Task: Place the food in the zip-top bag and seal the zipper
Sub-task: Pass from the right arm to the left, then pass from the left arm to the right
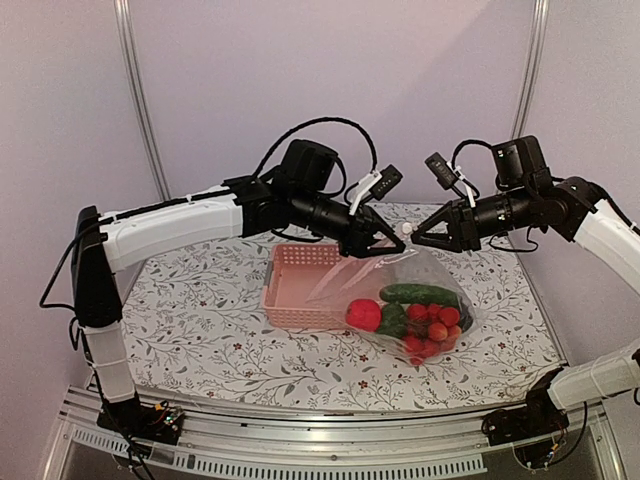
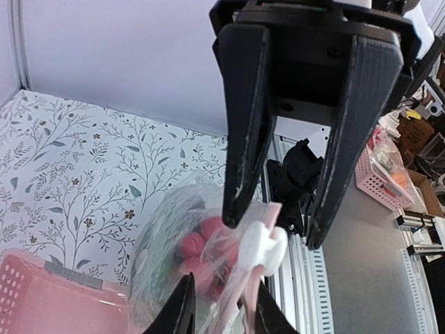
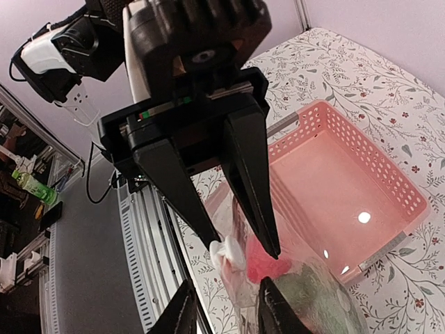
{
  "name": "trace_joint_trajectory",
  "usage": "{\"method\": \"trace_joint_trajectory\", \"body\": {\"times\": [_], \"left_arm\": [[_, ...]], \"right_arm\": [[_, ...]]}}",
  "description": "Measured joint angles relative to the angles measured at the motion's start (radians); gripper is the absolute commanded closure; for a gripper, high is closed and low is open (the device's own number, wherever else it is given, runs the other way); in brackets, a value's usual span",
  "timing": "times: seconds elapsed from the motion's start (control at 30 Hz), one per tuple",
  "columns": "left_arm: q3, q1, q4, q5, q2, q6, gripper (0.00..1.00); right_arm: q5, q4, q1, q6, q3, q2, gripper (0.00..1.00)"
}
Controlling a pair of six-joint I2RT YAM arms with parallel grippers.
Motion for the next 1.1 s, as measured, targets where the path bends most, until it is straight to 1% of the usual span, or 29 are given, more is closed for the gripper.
{"method": "trace_joint_trajectory", "body": {"times": [0.1,0.23,0.3,0.37,0.43,0.57,0.67,0.8,0.97,1.1], "left_arm": [[0.000,0.000,-0.008,0.002,0.000,0.010,0.76],[0.002,0.000,-0.010,0.016,0.000,0.010,0.76],[0.002,0.000,-0.010,0.024,0.000,0.010,0.76],[0.002,0.001,-0.010,0.032,0.000,0.009,0.76],[0.002,0.002,-0.009,0.040,0.000,0.009,0.76],[0.002,0.007,-0.008,0.053,0.000,0.005,0.77],[0.002,0.011,-0.004,0.061,0.000,-0.002,0.77],[0.002,0.018,0.002,0.068,0.000,-0.010,0.78],[0.002,0.022,0.002,0.077,0.000,-0.017,0.79],[-0.001,0.025,0.001,0.077,0.000,-0.018,0.79]], "right_arm": [[-0.005,0.002,0.000,-0.010,0.000,0.000,0.67],[-0.017,0.003,0.000,-0.023,0.000,0.000,0.67],[-0.021,0.005,0.000,-0.029,0.000,0.003,0.70],[-0.026,0.009,0.000,-0.037,0.000,0.008,0.78],[-0.030,0.014,0.000,-0.047,-0.001,0.016,0.80],[-0.044,0.023,0.000,-0.048,-0.001,0.040,0.82],[-0.051,0.023,0.000,-0.051,-0.001,0.052,0.78],[-0.057,0.024,0.000,-0.054,-0.001,0.053,0.78],[-0.066,0.030,0.000,-0.056,-0.008,0.053,0.86],[-0.074,0.034,0.000,-0.057,-0.018,0.058,0.88]]}}
